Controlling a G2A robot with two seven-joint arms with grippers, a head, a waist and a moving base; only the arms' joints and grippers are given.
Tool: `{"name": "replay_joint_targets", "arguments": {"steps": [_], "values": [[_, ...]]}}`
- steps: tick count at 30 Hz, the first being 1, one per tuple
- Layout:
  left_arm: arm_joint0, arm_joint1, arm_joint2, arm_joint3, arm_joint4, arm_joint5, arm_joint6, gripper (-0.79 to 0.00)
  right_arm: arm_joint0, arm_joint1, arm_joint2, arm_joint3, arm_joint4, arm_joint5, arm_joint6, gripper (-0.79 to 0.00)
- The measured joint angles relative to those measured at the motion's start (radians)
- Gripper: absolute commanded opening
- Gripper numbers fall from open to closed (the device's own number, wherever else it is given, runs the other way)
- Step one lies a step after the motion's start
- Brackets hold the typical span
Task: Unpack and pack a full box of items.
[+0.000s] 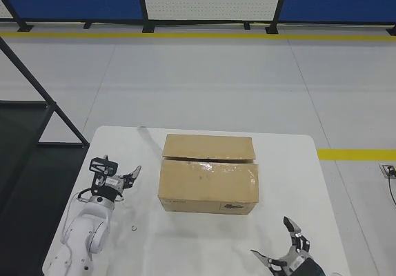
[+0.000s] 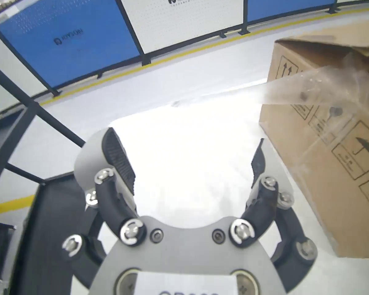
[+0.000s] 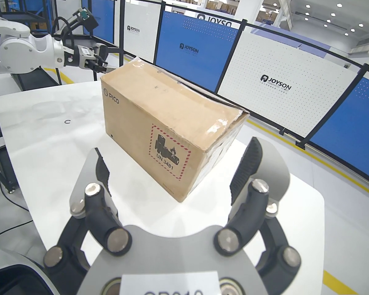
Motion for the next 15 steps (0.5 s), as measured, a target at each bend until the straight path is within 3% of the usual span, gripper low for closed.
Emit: {"name": "replay_joint_targets", "arguments": {"steps": [5,9,15], "values": [[0.005,-0.001,0.010,0.012,0.005,0.007,0.009,0.000,0.101,-0.008,-0.024,0.071,0.097,0.019,0.140,0.000],[0.030,-0.001,0.004,0.003,-0.007,0.009,0.030,0.000,0.229,-0.013,-0.074,0.172,0.144,-0.031,0.243,0.000],[0.064,0.001,-0.011,-0.003,-0.028,0.002,0.041,0.000,0.390,-0.023,-0.156,0.315,0.142,-0.076,0.256,0.000]]}}
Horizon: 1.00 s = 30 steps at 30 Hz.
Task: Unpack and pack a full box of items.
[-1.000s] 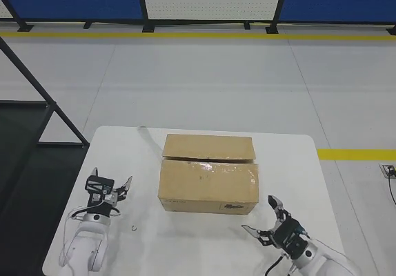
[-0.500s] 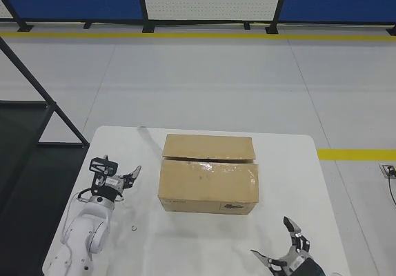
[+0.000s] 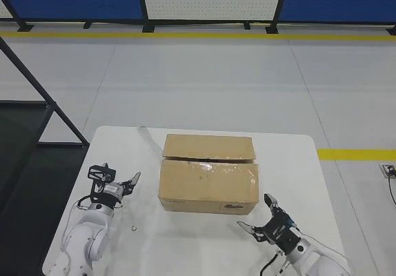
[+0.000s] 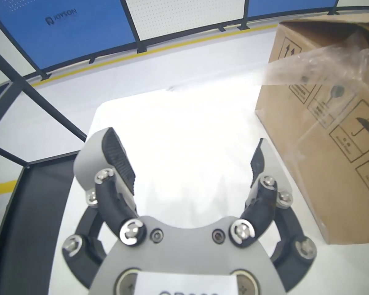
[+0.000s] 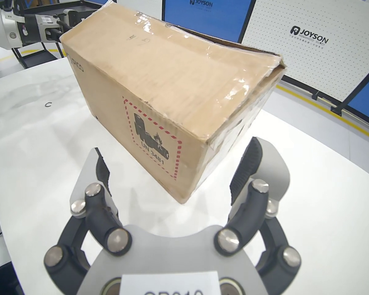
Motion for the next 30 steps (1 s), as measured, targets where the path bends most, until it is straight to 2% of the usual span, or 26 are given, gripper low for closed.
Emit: {"name": "replay_joint_targets", "arguments": {"steps": [4,9,23,30], "values": [[0.009,0.000,0.008,0.003,0.016,-0.002,0.004,0.000,0.058,-0.007,-0.038,0.057,-0.008,0.027,-0.022,0.000],[0.016,-0.002,0.026,-0.003,0.026,-0.001,0.005,0.000,0.084,-0.006,-0.067,0.070,-0.046,-0.032,-0.020,0.000],[0.052,0.002,0.066,-0.024,0.095,-0.076,0.051,0.000,0.021,0.011,-0.060,0.002,-0.108,-0.103,-0.076,0.000],[0.080,0.005,0.067,-0.051,0.113,-0.099,0.068,0.000,0.002,0.016,-0.031,-0.011,-0.075,-0.081,-0.080,0.000]]}}
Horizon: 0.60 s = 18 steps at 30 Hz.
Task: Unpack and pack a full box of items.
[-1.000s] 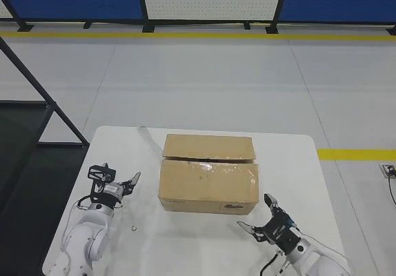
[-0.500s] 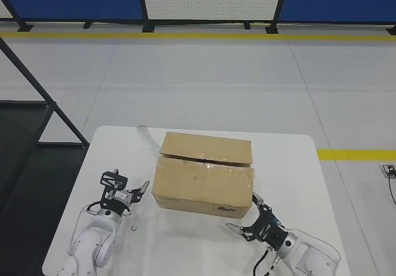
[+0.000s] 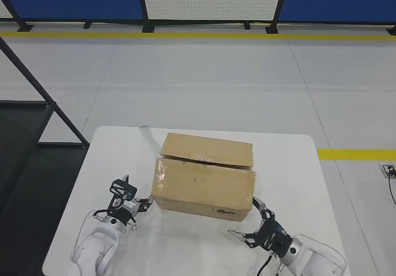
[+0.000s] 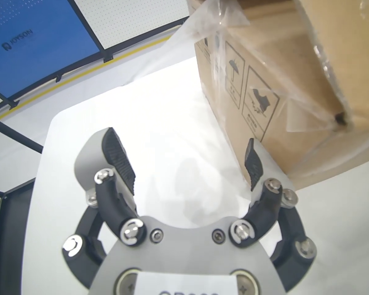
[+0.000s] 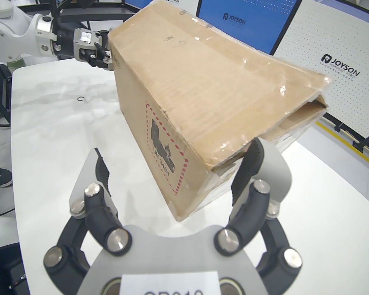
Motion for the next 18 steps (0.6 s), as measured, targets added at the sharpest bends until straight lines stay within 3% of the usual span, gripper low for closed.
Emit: {"name": "replay_joint_targets", "arguments": {"steps": [8,18], "values": [[0.025,0.003,-0.017,-0.024,-0.010,0.004,0.006,0.000,-0.005,-0.003,0.046,-0.011,0.153,0.056,0.065,0.000],[0.083,0.006,-0.117,-0.082,-0.164,0.047,0.025,0.000,-0.006,-0.003,0.046,-0.012,0.154,0.056,0.065,0.000]]}}
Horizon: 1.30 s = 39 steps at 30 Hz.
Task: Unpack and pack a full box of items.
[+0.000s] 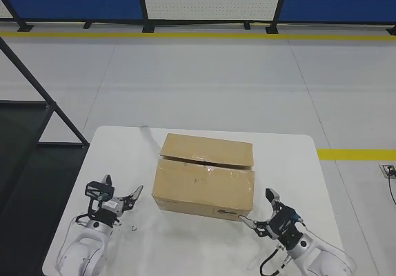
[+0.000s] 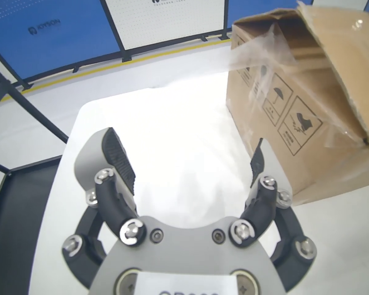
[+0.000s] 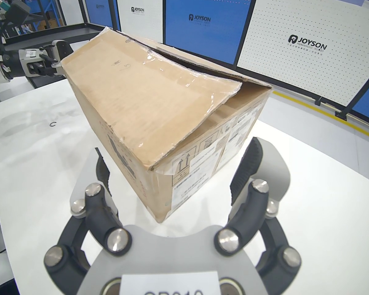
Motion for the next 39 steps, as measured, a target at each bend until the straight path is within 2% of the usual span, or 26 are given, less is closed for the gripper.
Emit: {"name": "replay_joint_targets", "arguments": {"steps": [5,11,13,16,21,26,29,33,39], "values": [[0.020,0.001,-0.034,-0.020,-0.055,0.003,0.000,0.000,0.037,-0.004,0.001,0.024,0.108,-0.020,0.065,0.000],[0.025,0.000,-0.040,-0.019,-0.074,0.017,-0.003,0.000,0.131,-0.002,0.025,0.116,0.316,-0.165,0.152,0.000],[0.015,-0.002,-0.036,-0.012,-0.082,0.040,-0.014,0.000,0.145,-0.001,0.026,0.125,0.340,-0.190,0.158,0.000],[-0.024,-0.006,-0.010,0.015,-0.059,0.081,-0.034,0.000,0.146,0.002,0.029,0.125,0.335,-0.219,0.142,0.000],[-0.151,-0.017,0.034,0.099,-0.110,0.093,-0.131,0.000,0.105,0.006,0.039,0.090,0.280,-0.219,0.084,0.000],[-0.317,-0.031,0.062,0.209,-0.298,0.044,-0.305,0.000,0.019,0.013,0.072,0.025,0.209,-0.191,0.011,0.000],[-0.393,-0.035,0.057,0.260,-0.428,0.030,-0.415,0.000,-0.034,0.017,0.094,-0.006,0.186,-0.174,-0.027,0.000],[-0.396,-0.035,0.055,0.262,-0.435,0.030,-0.423,0.000,-0.077,0.019,0.118,-0.017,0.199,-0.152,-0.046,0.000],[-0.395,-0.035,0.056,0.262,-0.434,0.030,-0.422,0.000,-0.078,0.019,0.119,-0.016,0.203,-0.149,-0.044,0.000]]}}
